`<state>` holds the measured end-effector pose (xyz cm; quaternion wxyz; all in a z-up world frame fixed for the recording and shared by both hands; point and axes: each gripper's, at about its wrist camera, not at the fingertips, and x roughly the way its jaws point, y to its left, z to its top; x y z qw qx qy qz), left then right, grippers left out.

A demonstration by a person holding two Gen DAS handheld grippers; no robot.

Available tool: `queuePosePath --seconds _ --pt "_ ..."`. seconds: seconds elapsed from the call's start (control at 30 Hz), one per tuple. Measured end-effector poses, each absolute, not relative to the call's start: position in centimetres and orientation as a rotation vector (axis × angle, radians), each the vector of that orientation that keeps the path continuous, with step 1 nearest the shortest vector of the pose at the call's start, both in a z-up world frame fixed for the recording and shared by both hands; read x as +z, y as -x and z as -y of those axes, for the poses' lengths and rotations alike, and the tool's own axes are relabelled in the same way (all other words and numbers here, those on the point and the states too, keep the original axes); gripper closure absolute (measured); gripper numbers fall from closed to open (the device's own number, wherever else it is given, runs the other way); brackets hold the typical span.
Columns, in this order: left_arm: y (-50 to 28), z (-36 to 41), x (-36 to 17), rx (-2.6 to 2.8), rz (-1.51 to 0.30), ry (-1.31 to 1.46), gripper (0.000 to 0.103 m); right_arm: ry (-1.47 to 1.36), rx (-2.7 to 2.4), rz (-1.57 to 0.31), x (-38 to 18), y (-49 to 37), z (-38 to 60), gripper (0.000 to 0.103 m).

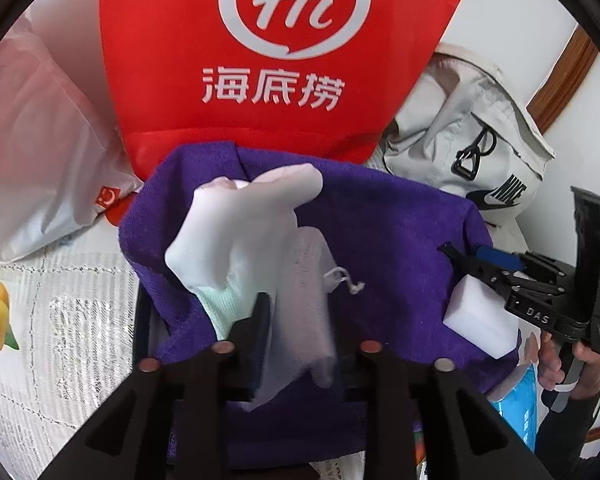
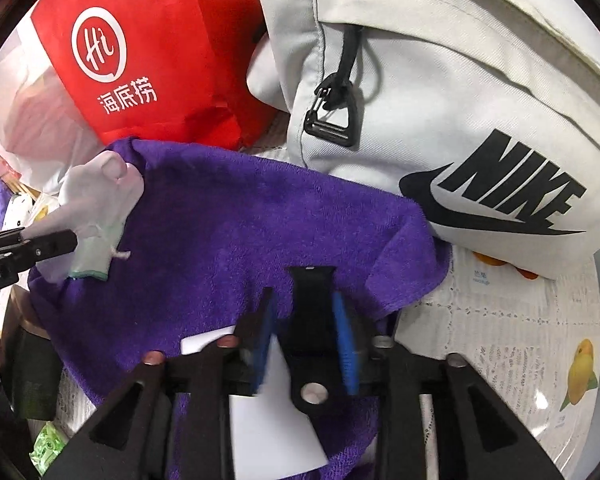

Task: Organize soft objects
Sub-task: 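Open both tools to drop the mesh bag and strap onto the purple towel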

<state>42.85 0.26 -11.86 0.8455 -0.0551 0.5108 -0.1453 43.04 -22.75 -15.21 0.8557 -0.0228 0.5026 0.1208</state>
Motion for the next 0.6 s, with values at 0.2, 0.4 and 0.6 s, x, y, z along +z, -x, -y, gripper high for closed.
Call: queuePosePath --seconds 0.2,0.4,0.6 --pt "-42.1 0.4 -11.5 -0.322 -1.088 0.136 0.038 0.059 0.281 -1.009 -13.2 -41.2 23.2 0.046" --pt "-40.4 1.1 -10.1 -0.297 -1.071 0.101 0.03 0.07 0.283 -0.987 -11.7 -39.2 23.2 0.045" --pt "-38.9 0.7 -8.6 -0.29 -1.046 0.099 0.027 0.081 0.276 -0.963 -10.0 -37.0 22.8 0.045"
